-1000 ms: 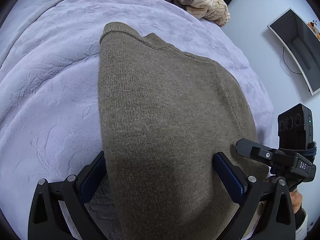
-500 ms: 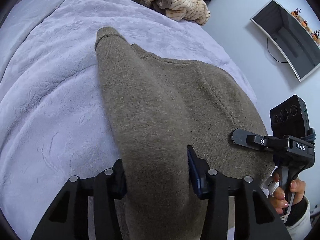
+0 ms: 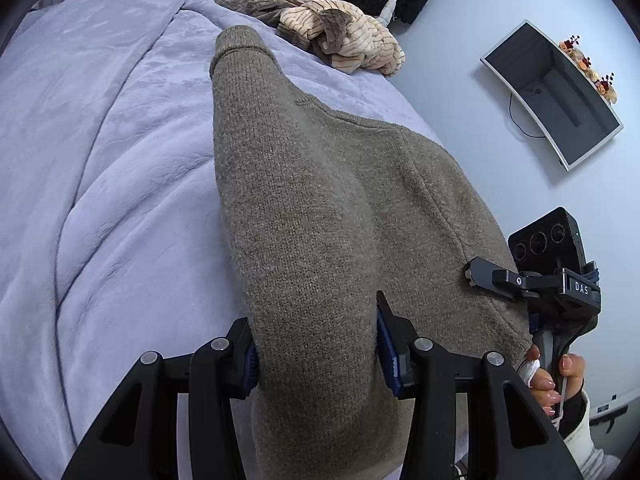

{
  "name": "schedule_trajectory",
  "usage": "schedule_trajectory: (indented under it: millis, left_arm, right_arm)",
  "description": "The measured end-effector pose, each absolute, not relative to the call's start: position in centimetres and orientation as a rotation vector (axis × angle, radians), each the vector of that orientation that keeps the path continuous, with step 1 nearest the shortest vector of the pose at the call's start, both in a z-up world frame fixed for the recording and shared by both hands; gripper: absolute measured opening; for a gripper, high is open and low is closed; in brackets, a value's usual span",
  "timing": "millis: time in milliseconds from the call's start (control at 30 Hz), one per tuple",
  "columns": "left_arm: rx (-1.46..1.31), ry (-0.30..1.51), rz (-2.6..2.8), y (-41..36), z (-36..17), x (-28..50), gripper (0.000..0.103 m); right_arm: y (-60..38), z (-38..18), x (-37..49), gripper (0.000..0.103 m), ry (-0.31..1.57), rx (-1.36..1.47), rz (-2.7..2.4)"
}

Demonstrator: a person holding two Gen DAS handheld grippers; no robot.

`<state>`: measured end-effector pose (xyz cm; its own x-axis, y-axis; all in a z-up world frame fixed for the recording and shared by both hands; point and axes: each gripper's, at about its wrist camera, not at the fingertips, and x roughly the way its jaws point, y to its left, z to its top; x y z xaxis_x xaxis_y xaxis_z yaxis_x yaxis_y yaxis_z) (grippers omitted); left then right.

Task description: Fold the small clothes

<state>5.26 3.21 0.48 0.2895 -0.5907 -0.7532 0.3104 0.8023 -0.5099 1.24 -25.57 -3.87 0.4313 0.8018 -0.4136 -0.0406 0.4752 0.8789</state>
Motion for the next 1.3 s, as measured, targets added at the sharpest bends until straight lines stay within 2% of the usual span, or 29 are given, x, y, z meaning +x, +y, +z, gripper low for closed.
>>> schedule_trajectory:
  millis: [167, 367, 467, 567, 733, 833, 867, 900, 933, 1000, 1100, 1200, 1267, 1300]
  left_arm:
    - [-0.301, 1.149, -0.572, 8.3, -0.4, 1.6, 0.049]
    - [-0.284, 1.181, -0.463, 11.7, -4.9, -1.2, 0.049]
    - [-0.305, 1.187, -0.386, 13.1, -6.7, -2.2, 0.049]
    - [-0.353, 1.125, -0.37, 15.3, -6.3, -3.1, 0.049]
    - [-0.279, 1.032, -0.256, 16.7, -4.8, -2.2, 0.049]
    - [-0.272, 1.044, -0.27, 15.9, -5.4, -1.7, 0.049]
    - [-0.246, 1.046, -0.258, 15.5, -5.7, -1.7, 0.049]
    - [-0.223, 1.043, -0.243, 15.4, -5.9, -1.9, 0.049]
    - [-0.206, 1.041, -0.23, 15.0, -6.0, -1.9, 0.049]
    - [-0.216, 1.036, -0.237, 14.9, -6.0, -2.2, 0.049]
    - [-0.209, 1.045, -0.245, 14.6, -6.3, -2.0, 0.051]
    - [-0.18, 1.044, -0.245, 13.7, -7.0, -2.2, 0.052]
    - [-0.107, 1.018, -0.224, 12.9, -7.6, -2.7, 0.065]
    - [-0.078, 1.0, -0.208, 12.6, -7.7, -3.0, 0.066]
  right_arm:
    - [-20.6, -6.3, -0.8, 0.033, 1.029, 0.984, 0.688]
    - [-16.0, -9.7, -1.0, 0.033, 1.12, 0.875, 0.652]
    - [-15.4, -10.4, -0.7, 0.037, 1.152, 0.739, 0.515]
    - [-16.8, -9.5, -1.5, 0.05, 1.125, 0.67, 0.4]
    - [-19.6, -7.2, -2.5, 0.051, 1.007, 0.707, 0.377]
    - [-18.9, -8.3, -1.1, 0.051, 1.084, 0.722, 0.464]
    - [-18.2, -9.0, -0.6, 0.047, 1.114, 0.713, 0.466]
    - [-17.6, -10.0, -0.9, 0.022, 1.137, 0.708, 0.466]
    - [-17.1, -10.4, -0.8, 0.009, 1.155, 0.707, 0.473]
    - [-16.5, -9.0, -1.4, 0.009, 1.109, 0.656, 0.486]
    - [-15.8, -6.1, -2.8, 0.008, 1.062, 0.436, 0.443]
    - [-15.8, -7.4, -3.4, 0.008, 1.11, 0.239, 0.334]
    - [-16.4, -10.0, -3.6, 0.008, 1.162, 0.22, 0.294]
    - [-16.7, -10.8, -3.8, 0.008, 1.166, 0.241, 0.289]
